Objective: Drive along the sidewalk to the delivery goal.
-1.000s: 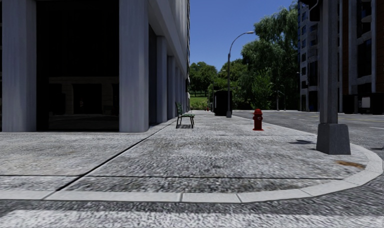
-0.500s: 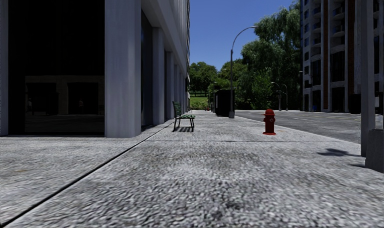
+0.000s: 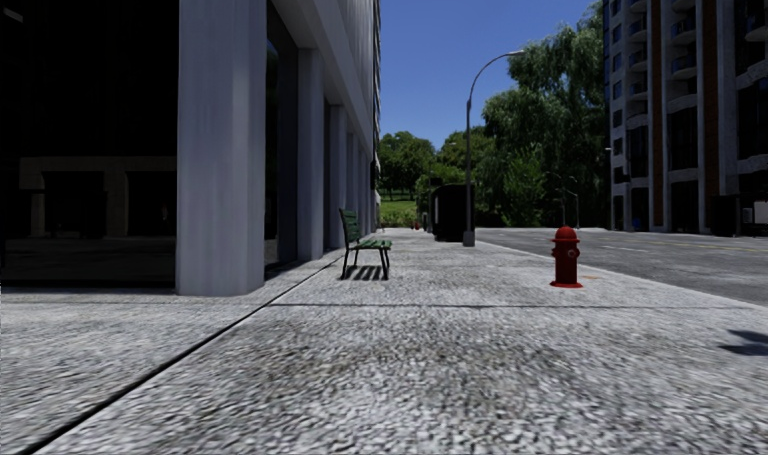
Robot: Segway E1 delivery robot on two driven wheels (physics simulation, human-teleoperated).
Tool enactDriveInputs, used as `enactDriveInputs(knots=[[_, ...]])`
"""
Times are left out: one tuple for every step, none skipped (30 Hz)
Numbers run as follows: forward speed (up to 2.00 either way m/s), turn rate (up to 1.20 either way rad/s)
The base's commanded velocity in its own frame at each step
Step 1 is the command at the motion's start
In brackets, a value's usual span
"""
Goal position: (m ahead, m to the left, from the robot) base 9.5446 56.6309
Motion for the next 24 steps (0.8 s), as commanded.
enactDriveInputs(knots=[[0.38, 0.00], [0.38, 0.00], [0.38, 0.00], [0.38, 0.00], [0.38, 0.00], [0.38, 0.00], [0.38, 0.00], [0.38, 0.00], [0.38, 0.00], [0.38, 0.00], [0.38, 0.00], [0.38, 0.00], [0.38, 0.00], [0.38, 0.00], [0.38, 0.00], [0.38, 0.18], [0.38, 0.35], [0.38, 0.48], [0.38, 0.53], [0.38, 0.60], [0.38, 0.63], [0.38, 0.71], [0.38, 0.75], [0.39, 0.77]])
